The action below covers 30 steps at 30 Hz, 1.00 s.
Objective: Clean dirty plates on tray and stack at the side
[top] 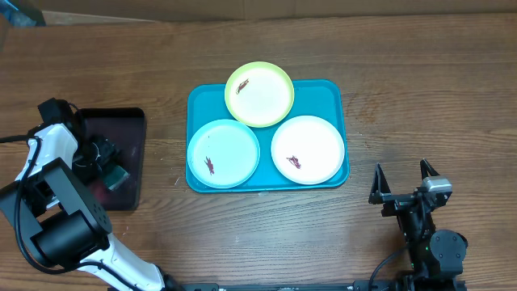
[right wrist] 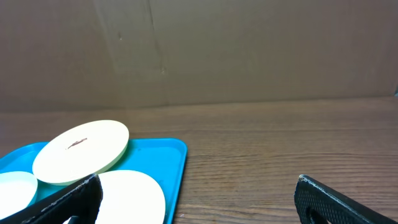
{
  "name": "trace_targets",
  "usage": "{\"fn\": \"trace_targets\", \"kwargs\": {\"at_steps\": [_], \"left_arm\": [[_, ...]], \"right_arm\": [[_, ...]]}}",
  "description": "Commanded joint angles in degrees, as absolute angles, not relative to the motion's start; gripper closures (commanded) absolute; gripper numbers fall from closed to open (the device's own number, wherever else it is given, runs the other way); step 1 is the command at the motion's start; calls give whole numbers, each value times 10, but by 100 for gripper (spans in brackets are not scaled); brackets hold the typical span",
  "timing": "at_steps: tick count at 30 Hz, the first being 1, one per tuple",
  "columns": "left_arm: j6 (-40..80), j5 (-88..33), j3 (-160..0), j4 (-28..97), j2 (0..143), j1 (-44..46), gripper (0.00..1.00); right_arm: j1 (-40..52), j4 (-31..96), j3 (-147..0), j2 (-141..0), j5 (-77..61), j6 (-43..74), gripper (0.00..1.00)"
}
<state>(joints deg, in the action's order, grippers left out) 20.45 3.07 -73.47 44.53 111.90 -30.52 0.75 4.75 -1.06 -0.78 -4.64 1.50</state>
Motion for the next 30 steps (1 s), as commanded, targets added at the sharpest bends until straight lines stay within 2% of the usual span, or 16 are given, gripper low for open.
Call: {"fn": "trace_targets", "kwargs": {"at_steps": [1, 5, 7, 8, 9, 10, 11, 12, 16, 17, 19, 20, 26, 27, 30], "left_arm": [[199, 29, -731, 456, 1125, -307, 0], [199, 28, -731, 471, 1125, -307, 0], [199, 17, -731, 478, 1125, -307, 15], [199, 8, -731, 479, 1125, -307, 29], [199, 0, -729, 480, 1125, -307, 55], [199, -7, -728, 480, 1125, -307, 73], [199, -12, -726, 480, 1125, -307, 89], [200, -14, -724, 480, 1125, -307, 96], [199, -10, -721, 480, 1125, -307, 95], [199, -11, -721, 480, 1125, -307, 83], [199, -11, -721, 482, 1125, -307, 15], [199, -11, -721, 483, 1125, -307, 0], [199, -14, -721, 500, 1125, -307, 0], [200, -16, -721, 502, 1125, -307, 5], [199, -18, -721, 509, 1125, -307, 53]], "right_arm": [[6, 46, -5, -2, -46, 15, 0], [6, 46, -5, -2, -46, 14, 0], [6, 46, -5, -2, -46, 14, 0], [6, 46, -5, -2, -46, 14, 0], [6, 46, -5, -2, -46, 14, 0], [6, 46, -5, -2, -46, 14, 0], [6, 46, -5, -2, -46, 14, 0], [6, 46, -5, -2, -46, 14, 0], [6, 46, -5, -2, -46, 14, 0], [6, 46, -5, -2, -46, 14, 0], [6, 46, -5, -2, -46, 14, 0], [6, 46, -5, -2, -46, 14, 0], [6, 46, -5, -2, -46, 14, 0], [6, 46, -5, -2, -46, 14, 0], [6, 46, -5, -2, -46, 14, 0]]}}
